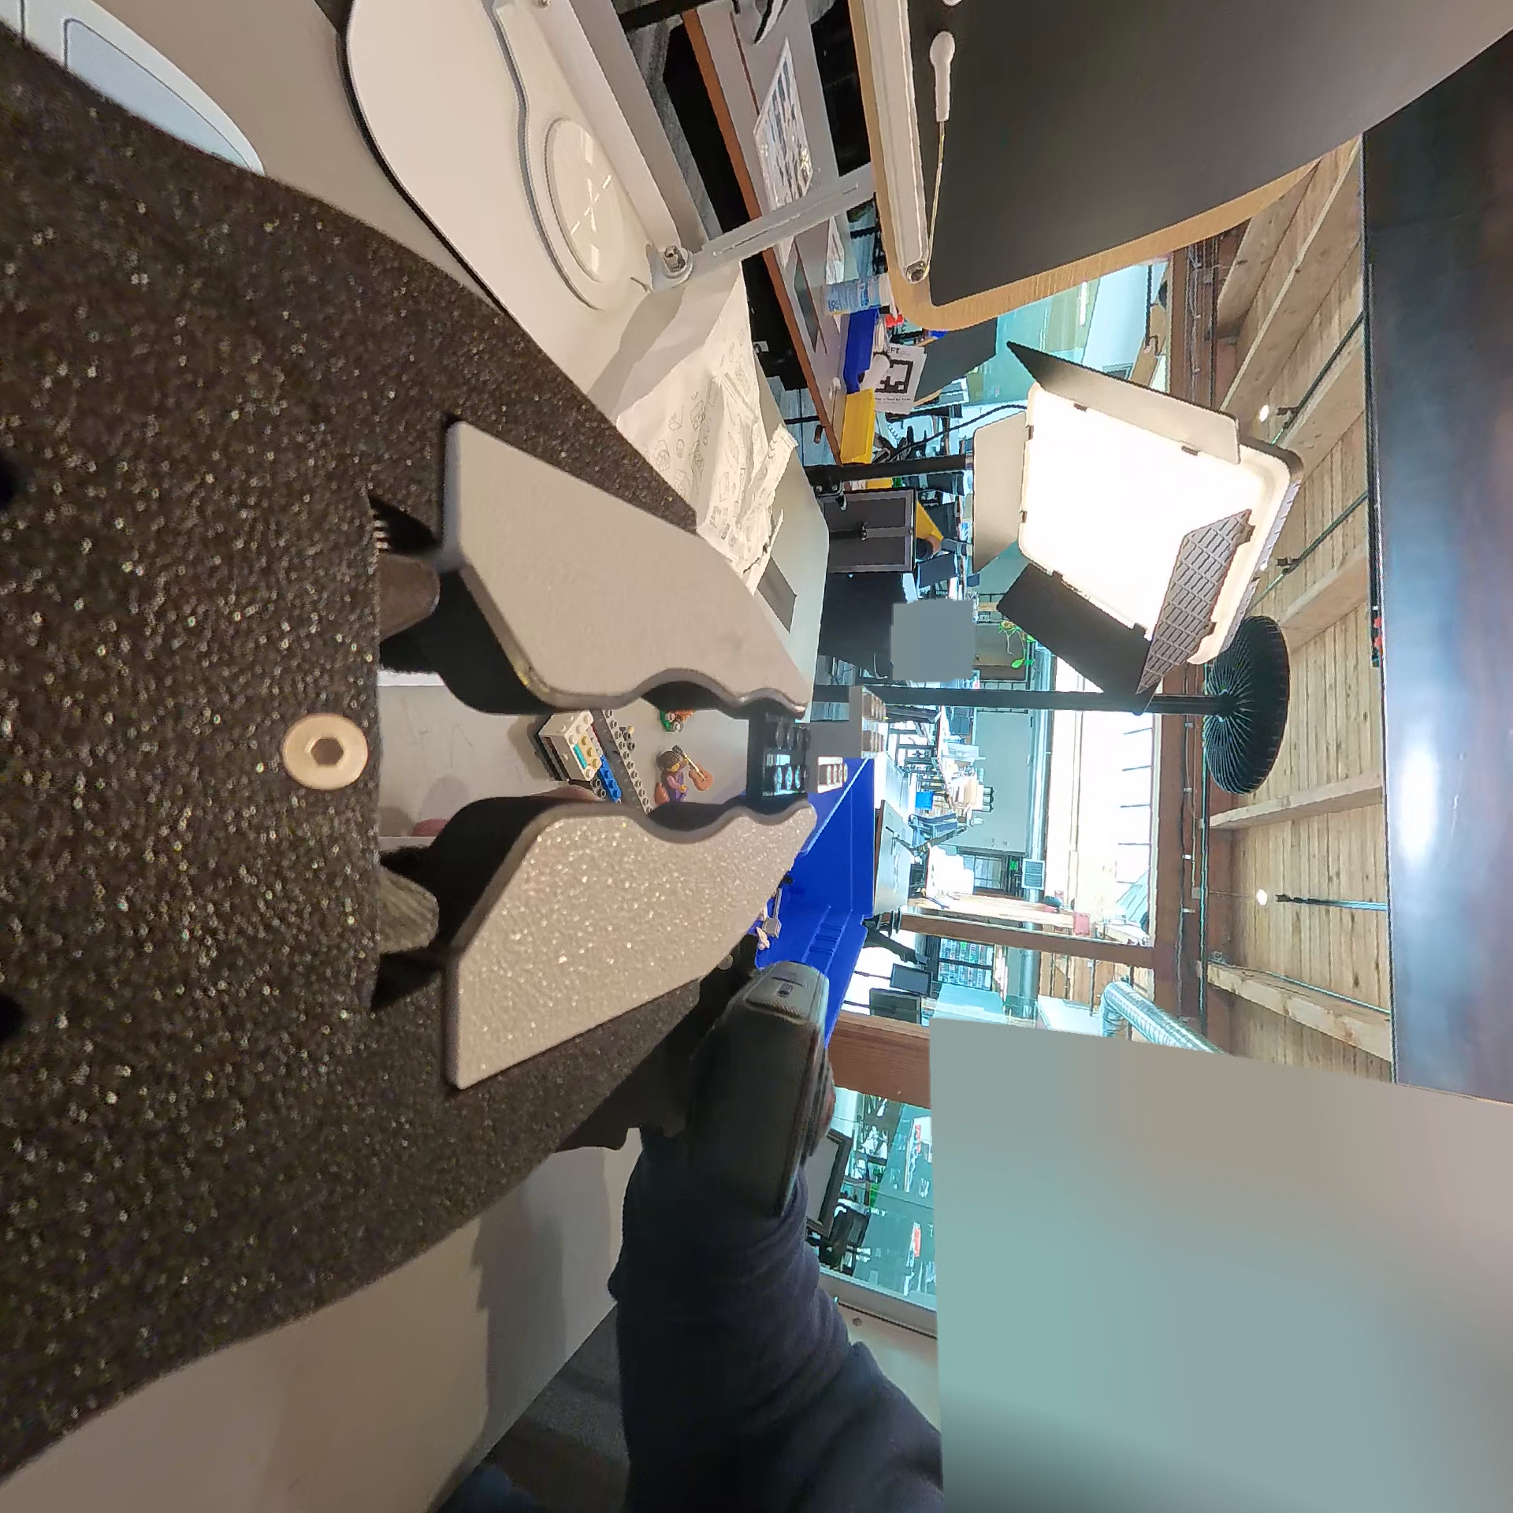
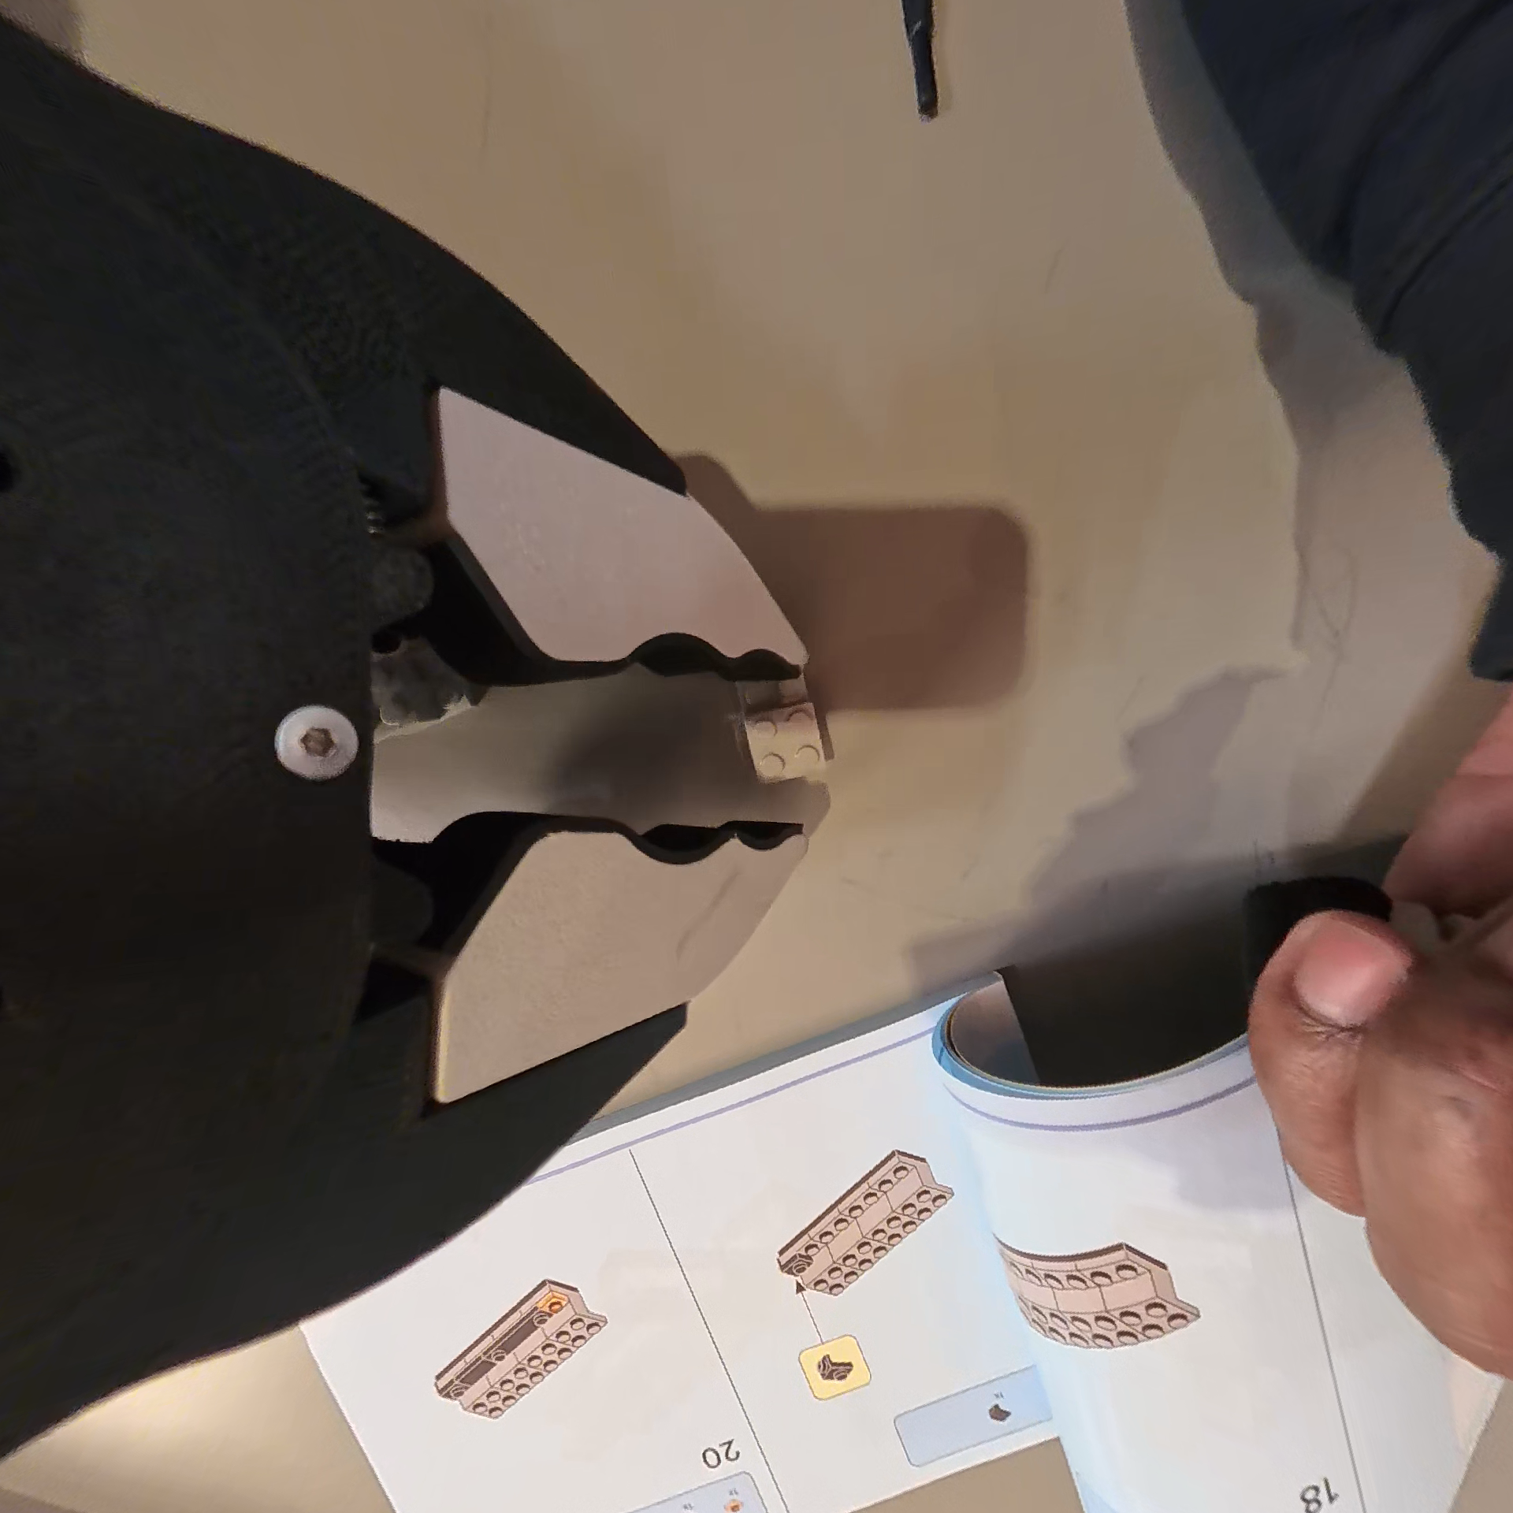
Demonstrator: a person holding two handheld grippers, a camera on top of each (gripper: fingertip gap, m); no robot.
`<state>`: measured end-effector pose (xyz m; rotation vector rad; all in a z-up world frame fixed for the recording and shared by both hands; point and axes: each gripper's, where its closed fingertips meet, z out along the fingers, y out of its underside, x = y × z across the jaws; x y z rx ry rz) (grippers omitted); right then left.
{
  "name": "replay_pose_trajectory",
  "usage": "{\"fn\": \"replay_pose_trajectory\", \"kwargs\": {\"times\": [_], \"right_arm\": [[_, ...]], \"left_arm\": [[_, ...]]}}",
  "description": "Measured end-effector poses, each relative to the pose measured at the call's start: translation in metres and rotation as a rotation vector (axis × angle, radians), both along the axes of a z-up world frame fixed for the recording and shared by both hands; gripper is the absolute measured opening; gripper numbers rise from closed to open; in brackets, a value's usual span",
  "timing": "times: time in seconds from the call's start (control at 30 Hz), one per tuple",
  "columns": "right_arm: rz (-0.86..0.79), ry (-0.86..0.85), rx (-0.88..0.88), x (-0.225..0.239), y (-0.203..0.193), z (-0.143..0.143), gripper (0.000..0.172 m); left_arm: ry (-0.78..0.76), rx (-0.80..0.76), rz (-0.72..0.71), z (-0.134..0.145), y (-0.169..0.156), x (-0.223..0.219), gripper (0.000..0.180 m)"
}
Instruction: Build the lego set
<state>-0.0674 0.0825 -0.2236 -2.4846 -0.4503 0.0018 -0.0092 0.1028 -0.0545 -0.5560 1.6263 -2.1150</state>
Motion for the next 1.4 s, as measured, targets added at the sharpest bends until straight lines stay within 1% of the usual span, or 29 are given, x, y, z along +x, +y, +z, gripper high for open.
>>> {"fn": "replay_pose_trajectory", "kwargs": {"times": [0.17,0.3,0.43,0.5,0.57,0.6,0.7,0.8,0.87,0.9,0.97,1.07,1.2,1.4], "right_arm": [[0.006,0.022,-0.002,0.000,0.001,0.001,0.030],[0.010,0.028,-0.009,0.000,0.000,0.000,0.017],[-0.002,0.058,-0.016,-0.003,-0.004,0.001,0.016],[-0.022,0.064,0.003,0.000,-0.008,0.011,0.016],[-0.037,0.056,0.041,0.006,-0.014,0.030,0.016],[-0.043,0.055,0.066,0.009,-0.017,0.045,0.016],[-0.031,0.049,0.166,0.014,-0.021,0.103,0.016],[-0.022,-0.023,0.314,0.026,-0.012,0.168,0.016],[-0.026,-0.062,0.376,0.036,0.000,0.199,0.016],[-0.025,-0.072,0.382,0.040,0.006,0.207,0.016],[-0.016,-0.091,0.353,0.046,0.017,0.210,0.016],[0.011,-0.120,0.268,0.051,0.028,0.196,0.016],[0.052,-0.130,0.182,0.050,0.032,0.179,0.016],[0.063,-0.142,0.134,0.051,0.033,0.174,0.017]], "left_arm": [[0.003,0.003,-0.002,-0.001,-0.001,0.000,0.017],[0.007,0.005,-0.009,-0.002,-0.001,0.000,0.017],[0.006,0.009,-0.014,-0.002,-0.002,-0.001,0.017],[0.004,0.010,-0.020,-0.003,-0.003,-0.002,0.017],[0.002,0.014,-0.026,-0.003,-0.004,-0.002,0.017],[0.002,0.014,-0.028,-0.003,-0.004,-0.002,0.017],[0.003,0.016,-0.031,-0.004,-0.004,-0.002,0.017],[0.005,0.015,-0.042,-0.004,-0.005,-0.003,0.017],[0.008,0.011,-0.052,-0.005,-0.006,-0.003,0.017],[0.008,0.016,-0.054,-0.006,-0.007,-0.003,0.017],[0.008,0.027,-0.059,-0.007,-0.009,-0.004,0.017],[0.006,0.039,-0.064,-0.008,-0.012,-0.005,0.017],[-0.001,0.040,-0.069,-0.007,-0.011,-0.006,0.017],[-0.010,0.046,-0.067,-0.006,-0.008,-0.008,0.017]]}}
